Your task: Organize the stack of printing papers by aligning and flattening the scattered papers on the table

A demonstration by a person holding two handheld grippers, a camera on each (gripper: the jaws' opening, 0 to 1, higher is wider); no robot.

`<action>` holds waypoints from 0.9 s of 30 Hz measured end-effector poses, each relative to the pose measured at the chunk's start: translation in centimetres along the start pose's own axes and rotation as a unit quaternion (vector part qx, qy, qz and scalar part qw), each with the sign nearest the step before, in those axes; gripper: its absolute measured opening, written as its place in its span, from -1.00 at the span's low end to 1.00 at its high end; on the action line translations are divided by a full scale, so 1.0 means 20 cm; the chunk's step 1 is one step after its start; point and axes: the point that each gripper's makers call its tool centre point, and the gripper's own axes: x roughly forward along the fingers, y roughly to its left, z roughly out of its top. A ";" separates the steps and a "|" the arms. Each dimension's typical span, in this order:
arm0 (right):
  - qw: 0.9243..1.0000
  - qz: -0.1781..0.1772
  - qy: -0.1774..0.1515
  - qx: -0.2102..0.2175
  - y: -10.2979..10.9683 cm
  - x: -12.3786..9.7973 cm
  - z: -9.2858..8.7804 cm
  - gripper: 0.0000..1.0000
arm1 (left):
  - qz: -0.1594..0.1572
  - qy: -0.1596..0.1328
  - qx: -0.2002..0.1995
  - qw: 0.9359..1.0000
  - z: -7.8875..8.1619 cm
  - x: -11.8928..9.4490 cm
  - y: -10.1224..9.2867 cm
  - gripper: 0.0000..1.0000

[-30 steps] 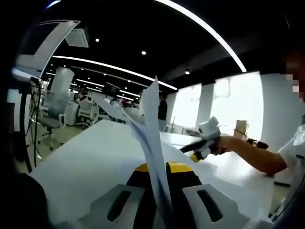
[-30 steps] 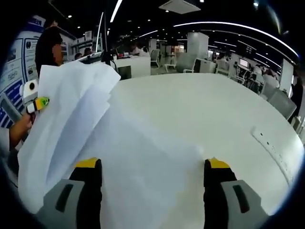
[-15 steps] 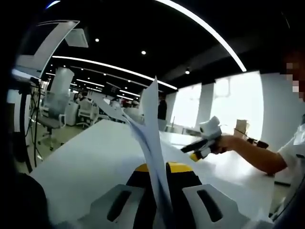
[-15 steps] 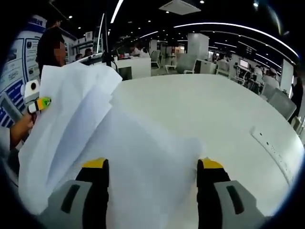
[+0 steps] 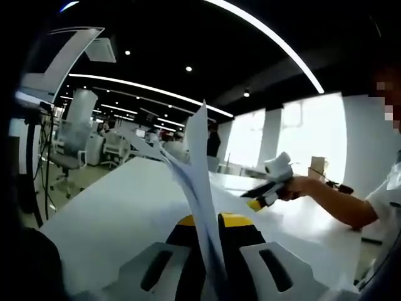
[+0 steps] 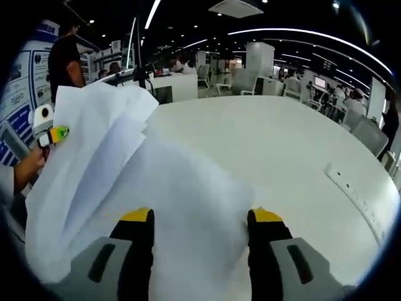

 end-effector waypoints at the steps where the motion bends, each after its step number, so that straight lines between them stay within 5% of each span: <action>1: 1.000 0.001 -0.001 0.000 0.00 0.00 0.00 0.09 | 0.000 0.000 0.000 1.000 0.00 0.00 0.00 -0.82; 14: 1.000 0.012 0.010 -0.008 0.01 -0.03 -0.02 -0.39 | 0.001 0.000 0.002 1.000 0.00 0.00 0.00 -0.82; 17: 1.000 0.012 0.022 0.000 0.00 -0.05 -0.04 -0.68 | 0.001 0.000 0.002 1.000 0.00 0.00 0.00 -0.82; 27: 0.998 0.029 0.025 0.053 0.00 -0.05 -0.06 -0.95 | 0.000 -0.003 0.001 1.000 0.00 0.00 -0.01 -0.82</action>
